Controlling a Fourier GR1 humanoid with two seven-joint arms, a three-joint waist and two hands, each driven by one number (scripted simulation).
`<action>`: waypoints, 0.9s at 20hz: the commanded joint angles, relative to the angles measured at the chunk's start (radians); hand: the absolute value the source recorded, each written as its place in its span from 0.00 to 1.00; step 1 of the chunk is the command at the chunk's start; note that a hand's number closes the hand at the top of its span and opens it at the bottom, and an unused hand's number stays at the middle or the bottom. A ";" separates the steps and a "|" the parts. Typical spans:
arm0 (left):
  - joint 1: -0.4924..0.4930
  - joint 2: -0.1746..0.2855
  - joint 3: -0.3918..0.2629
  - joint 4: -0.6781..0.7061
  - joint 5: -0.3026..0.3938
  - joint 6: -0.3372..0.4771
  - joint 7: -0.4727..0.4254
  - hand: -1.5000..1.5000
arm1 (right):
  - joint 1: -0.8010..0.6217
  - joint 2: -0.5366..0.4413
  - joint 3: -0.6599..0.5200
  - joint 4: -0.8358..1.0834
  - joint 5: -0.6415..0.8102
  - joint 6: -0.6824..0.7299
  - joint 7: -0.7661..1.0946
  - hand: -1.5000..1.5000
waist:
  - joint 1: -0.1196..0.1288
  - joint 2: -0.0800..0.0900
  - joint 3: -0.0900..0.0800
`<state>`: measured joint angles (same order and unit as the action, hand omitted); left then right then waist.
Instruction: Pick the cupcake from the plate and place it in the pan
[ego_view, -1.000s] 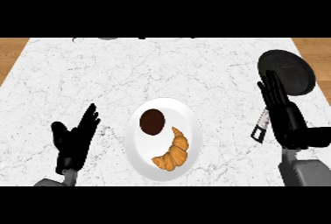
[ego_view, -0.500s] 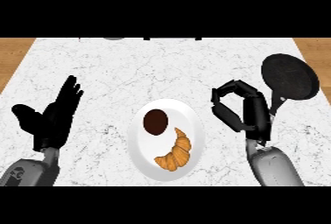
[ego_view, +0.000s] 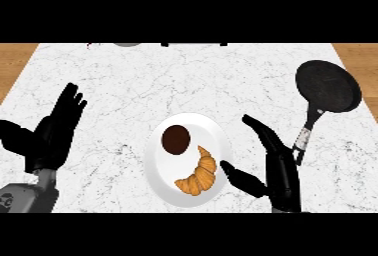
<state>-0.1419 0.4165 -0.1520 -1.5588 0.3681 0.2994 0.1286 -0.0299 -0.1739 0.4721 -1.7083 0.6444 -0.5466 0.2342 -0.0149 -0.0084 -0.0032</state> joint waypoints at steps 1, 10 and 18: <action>-0.008 0.012 0.024 -0.010 0.013 -0.023 0.019 0.50 | -0.021 -0.041 0.063 -0.160 0.205 0.130 0.236 0.00 | 0.004 0.002 0.000; -0.022 -0.027 -0.007 -0.037 -0.031 0.011 0.055 0.50 | -0.390 0.036 0.050 -0.027 0.230 0.617 0.574 0.00 | 0.027 0.008 0.002; -0.033 -0.030 0.008 -0.011 -0.036 -0.023 0.035 0.50 | -0.558 0.170 0.021 0.204 0.063 0.921 0.717 0.00 | 0.031 0.011 0.002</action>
<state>-0.1643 0.3962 -0.1356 -1.5651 0.3485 0.2643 0.1503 -0.5351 -0.0572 0.5040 -1.5936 0.7855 0.2394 0.8751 0.0144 0.0017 -0.0016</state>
